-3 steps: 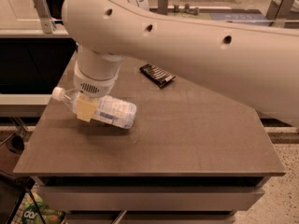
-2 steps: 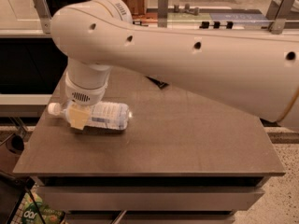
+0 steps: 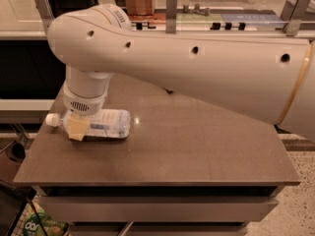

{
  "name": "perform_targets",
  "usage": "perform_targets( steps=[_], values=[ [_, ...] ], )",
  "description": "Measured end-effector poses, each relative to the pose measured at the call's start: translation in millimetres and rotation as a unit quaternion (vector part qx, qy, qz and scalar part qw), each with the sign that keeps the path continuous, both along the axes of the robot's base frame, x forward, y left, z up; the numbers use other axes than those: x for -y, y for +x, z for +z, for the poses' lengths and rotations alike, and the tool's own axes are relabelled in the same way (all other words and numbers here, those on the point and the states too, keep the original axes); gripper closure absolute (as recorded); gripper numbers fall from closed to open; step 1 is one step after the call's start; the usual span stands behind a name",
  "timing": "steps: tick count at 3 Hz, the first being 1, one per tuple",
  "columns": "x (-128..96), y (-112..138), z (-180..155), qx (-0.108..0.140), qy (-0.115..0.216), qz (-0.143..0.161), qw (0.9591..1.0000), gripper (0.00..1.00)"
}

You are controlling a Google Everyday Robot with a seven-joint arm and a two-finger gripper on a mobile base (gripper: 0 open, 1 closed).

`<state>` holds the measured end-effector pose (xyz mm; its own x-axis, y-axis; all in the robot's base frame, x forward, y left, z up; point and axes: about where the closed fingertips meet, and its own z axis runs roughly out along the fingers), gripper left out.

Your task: Knock blue plastic bottle over

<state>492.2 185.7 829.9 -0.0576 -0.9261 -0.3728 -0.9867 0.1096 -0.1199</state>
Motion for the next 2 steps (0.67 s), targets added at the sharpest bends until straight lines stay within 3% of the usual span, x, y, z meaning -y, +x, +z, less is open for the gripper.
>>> perform_targets(
  steps=[2],
  values=[
    [-0.3,-1.5,0.2,0.001,-0.001,0.001,1.0000,0.35]
  ],
)
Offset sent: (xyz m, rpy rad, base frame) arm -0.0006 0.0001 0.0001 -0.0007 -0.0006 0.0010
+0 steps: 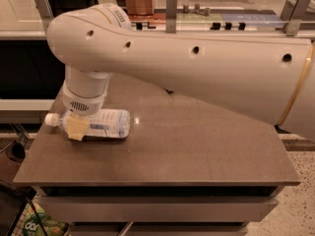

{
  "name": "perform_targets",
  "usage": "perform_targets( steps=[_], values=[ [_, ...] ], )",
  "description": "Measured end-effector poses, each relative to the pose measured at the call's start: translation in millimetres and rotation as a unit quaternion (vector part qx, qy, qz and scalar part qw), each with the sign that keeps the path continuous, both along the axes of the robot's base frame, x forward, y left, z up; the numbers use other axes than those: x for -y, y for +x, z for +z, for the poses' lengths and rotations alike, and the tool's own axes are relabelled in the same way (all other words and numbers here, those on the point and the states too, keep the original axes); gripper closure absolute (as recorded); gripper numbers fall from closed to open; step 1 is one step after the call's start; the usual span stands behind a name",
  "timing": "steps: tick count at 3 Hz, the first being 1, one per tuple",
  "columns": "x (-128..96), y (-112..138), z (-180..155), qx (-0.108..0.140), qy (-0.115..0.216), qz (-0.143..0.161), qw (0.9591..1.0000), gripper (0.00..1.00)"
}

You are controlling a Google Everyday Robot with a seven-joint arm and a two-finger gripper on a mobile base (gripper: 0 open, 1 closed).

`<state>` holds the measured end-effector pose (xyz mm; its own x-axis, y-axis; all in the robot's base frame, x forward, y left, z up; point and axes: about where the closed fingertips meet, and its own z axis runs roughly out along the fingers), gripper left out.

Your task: Knock blue plastic bottle over

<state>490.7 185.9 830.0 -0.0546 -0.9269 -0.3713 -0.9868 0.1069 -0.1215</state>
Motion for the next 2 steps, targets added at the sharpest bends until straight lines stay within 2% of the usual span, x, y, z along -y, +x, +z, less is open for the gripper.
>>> perform_targets(
  steps=[1,2],
  values=[
    [-0.2,-0.8,0.1,0.000,0.000,0.001,1.0000,0.12],
    [-0.3,-1.4,0.1,0.001,-0.001,0.001,1.0000,0.00]
  ],
)
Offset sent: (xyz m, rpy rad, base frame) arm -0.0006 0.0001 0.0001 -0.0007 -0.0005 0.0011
